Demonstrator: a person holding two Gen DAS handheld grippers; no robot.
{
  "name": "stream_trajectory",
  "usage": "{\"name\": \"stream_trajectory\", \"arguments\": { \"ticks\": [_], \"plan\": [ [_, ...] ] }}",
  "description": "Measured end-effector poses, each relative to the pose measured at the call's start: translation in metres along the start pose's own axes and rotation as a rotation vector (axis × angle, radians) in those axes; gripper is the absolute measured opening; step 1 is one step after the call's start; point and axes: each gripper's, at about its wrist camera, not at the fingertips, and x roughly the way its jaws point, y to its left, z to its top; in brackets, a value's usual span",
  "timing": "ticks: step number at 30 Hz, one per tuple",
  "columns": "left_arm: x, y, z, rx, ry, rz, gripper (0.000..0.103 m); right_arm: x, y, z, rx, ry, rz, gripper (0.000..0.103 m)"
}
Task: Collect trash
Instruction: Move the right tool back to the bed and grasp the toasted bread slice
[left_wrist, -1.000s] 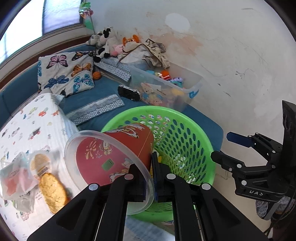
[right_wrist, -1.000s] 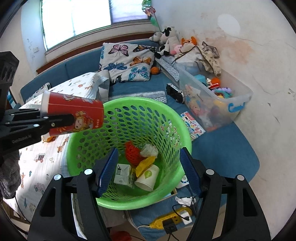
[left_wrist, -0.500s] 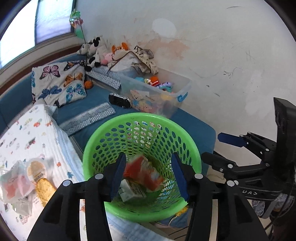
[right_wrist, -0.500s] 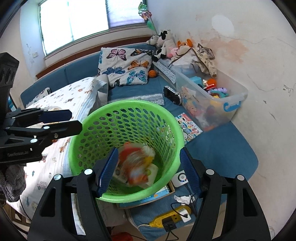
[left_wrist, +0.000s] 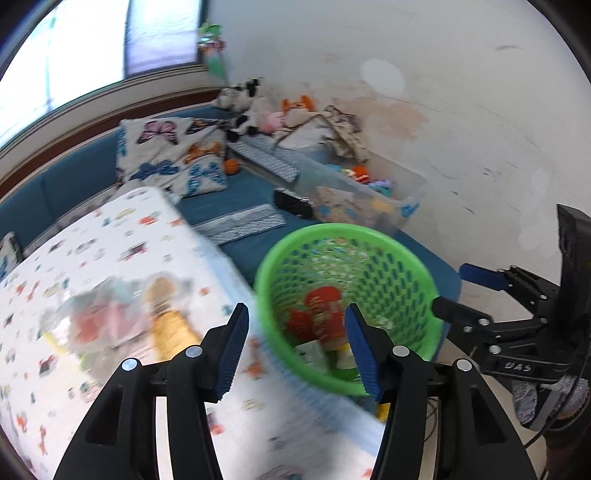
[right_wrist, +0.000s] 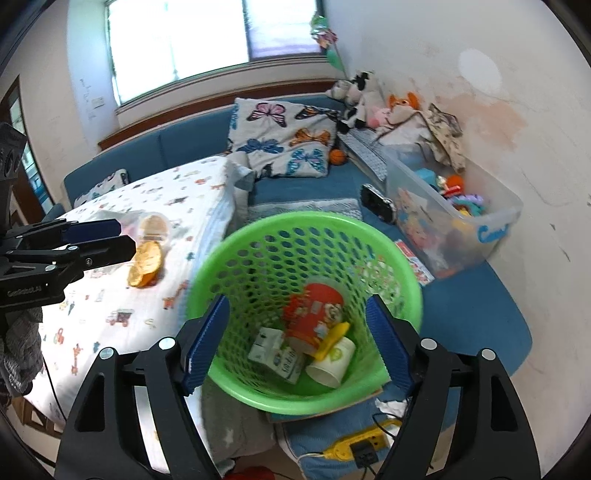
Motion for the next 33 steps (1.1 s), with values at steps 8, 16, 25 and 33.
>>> {"name": "stream_trajectory", "arguments": {
  "ticks": [8, 16, 25, 33],
  "plan": [
    [-0.020, 0.063, -0.009, -0.098, -0.010, 0.116, 0.054, 0.017, 0.043, 0.014, -0.064, 0.018, 0.074, 0.077],
    [-0.036, 0.119, -0.017, -0.181, -0.009, 0.214, 0.054, 0.052, 0.093, 0.023, -0.126, 0.069, 0.172, 0.078],
    [-0.049, 0.159, -0.024, -0.241, -0.015, 0.259, 0.054, 0.093, 0.144, 0.023, -0.177, 0.135, 0.249, 0.077],
    [-0.047, 0.178, -0.029, -0.267, -0.008, 0.263, 0.054, 0.138, 0.171, 0.019, -0.188, 0.218, 0.277, 0.069]
  ]
}}
